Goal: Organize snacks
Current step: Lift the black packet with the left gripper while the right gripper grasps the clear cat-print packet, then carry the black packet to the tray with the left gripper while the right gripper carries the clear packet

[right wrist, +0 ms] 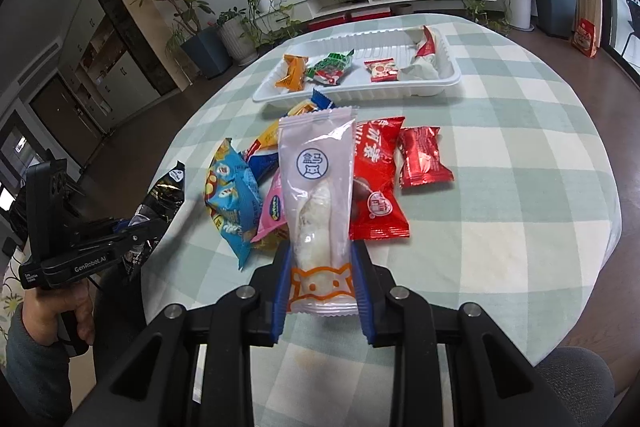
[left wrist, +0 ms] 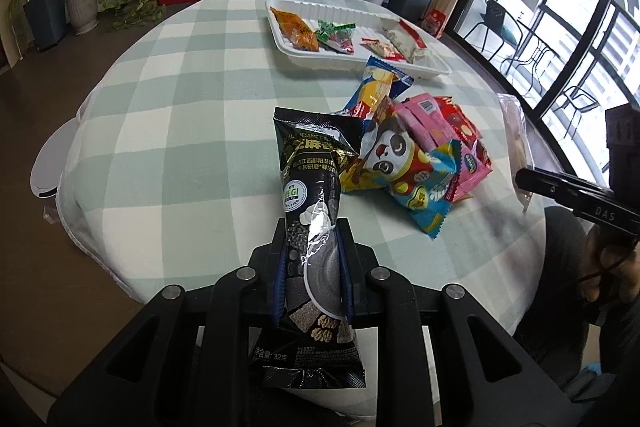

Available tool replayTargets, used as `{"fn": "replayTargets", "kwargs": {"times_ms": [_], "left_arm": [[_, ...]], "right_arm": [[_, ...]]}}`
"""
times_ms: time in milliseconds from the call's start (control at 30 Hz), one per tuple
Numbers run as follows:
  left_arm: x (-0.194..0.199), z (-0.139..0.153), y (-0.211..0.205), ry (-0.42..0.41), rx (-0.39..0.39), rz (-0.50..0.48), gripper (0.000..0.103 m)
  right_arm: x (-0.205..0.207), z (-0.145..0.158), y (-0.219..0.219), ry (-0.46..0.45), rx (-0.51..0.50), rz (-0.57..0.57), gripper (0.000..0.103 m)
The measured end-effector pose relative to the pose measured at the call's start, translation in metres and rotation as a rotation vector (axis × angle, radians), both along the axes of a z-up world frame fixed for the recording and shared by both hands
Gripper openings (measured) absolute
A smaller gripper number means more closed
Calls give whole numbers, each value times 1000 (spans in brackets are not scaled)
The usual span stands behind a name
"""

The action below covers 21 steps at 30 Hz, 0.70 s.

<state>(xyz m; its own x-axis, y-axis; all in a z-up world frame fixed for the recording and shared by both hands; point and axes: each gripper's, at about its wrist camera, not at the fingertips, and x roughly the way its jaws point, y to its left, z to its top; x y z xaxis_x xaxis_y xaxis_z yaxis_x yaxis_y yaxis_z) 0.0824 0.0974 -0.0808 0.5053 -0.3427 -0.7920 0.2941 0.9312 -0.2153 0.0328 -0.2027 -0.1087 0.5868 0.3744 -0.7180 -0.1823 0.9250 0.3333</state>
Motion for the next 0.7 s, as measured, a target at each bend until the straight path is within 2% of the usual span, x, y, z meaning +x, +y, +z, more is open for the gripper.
{"fn": "replayTargets", "kwargs": {"times_ms": [367,700], "left_arm": [[33,26,4,-39,-69,-1,19],[117,80,2,-116,-77,-16,19]], "right_arm": [[9,11,-41,-1,60,-80,31],[55,47,-113,-48,60,-211,31]]}}
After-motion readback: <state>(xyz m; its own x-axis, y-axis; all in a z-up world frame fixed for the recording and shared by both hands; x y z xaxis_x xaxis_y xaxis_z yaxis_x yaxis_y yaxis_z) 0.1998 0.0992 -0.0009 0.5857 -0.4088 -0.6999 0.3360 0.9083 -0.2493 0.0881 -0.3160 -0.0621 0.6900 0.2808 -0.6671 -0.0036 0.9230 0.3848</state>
